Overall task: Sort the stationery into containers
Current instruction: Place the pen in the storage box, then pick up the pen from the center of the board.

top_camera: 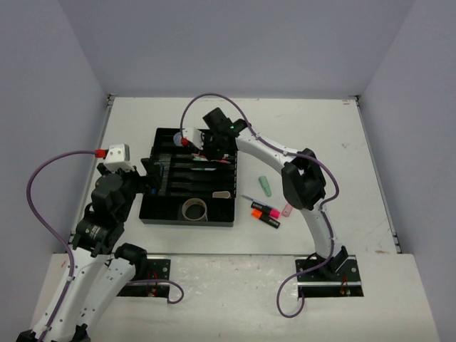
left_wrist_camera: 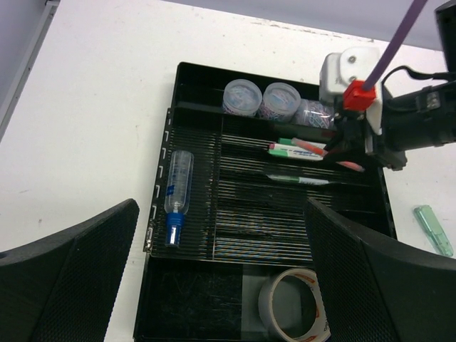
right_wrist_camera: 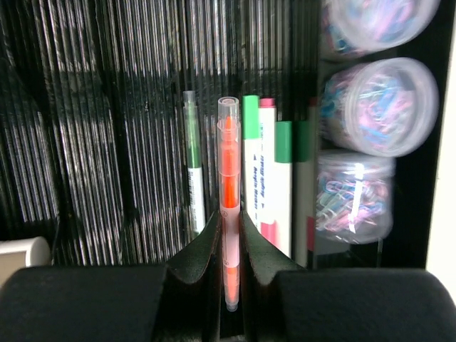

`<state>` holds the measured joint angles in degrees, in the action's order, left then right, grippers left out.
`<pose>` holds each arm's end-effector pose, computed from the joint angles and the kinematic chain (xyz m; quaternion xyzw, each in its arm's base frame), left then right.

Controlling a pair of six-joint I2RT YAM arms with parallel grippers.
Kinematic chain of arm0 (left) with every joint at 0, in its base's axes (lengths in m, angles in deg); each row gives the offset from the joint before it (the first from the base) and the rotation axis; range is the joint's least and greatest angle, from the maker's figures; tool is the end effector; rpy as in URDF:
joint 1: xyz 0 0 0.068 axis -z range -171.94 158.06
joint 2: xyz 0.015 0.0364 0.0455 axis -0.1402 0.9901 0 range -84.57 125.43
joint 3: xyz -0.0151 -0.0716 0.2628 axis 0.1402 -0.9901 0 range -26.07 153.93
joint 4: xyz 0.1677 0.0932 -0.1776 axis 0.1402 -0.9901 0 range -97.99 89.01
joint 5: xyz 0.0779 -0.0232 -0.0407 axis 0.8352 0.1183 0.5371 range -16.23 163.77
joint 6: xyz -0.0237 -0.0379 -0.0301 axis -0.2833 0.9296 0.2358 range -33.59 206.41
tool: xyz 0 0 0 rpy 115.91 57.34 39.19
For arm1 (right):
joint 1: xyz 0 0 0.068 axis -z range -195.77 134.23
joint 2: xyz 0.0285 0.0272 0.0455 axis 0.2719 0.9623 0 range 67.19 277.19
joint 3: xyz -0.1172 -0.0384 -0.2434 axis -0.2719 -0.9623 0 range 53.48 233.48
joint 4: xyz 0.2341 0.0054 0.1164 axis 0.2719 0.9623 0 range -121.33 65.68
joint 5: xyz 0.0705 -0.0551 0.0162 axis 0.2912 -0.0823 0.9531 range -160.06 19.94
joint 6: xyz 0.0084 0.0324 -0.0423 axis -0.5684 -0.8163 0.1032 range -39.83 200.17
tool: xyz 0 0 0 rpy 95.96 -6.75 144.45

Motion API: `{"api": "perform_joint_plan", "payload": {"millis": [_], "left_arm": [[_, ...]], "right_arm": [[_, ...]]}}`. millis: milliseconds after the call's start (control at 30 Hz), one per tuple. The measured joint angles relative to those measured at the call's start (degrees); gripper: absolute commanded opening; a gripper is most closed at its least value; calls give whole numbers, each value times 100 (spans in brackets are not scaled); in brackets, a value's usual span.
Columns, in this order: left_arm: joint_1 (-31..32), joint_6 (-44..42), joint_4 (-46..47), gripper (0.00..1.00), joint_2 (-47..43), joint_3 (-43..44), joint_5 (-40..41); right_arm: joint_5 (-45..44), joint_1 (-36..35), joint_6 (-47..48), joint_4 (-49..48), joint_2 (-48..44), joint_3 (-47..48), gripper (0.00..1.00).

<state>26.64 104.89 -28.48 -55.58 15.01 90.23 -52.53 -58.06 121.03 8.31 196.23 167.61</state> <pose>0.1173 -0.0288 0.3226 -0.0860 0.7874 -0.0826 0.6048 0.3635 0.3452 0.2256 -0.6594 0.6735 0.1489 0.2991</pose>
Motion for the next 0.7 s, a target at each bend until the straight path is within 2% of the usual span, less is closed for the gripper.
{"api": "perform_joint_plan", "payload": {"millis": [100,233,300,333,433,467,567,700], "left_arm": [[-7,0,0,100,-4,0,-17],[-7,0,0,100,-8,0,-26],[-7,-2,0,100,-8,0,-42],[-7,-2,1,100,-8,0,-56],[-7,-2,2,100,-6,0,-87],[-10,-2,2,100,-6,0,-98],[-10,-2,2,100,-6,0,-117],[-10,-2,2,100,-6,0,-120]], "right_arm": [[-128,-43,14,2,122,2,20],[-219,-93,37,-6,172,2,38],[-295,-110,45,-20,172,3,51],[-318,-117,52,-28,172,5,53],[-338,-122,35,-33,170,6,50],[-336,-122,29,-33,161,6,45],[-338,-122,-95,-18,45,4,44],[-427,-90,-794,-325,-693,-445,42]]}}
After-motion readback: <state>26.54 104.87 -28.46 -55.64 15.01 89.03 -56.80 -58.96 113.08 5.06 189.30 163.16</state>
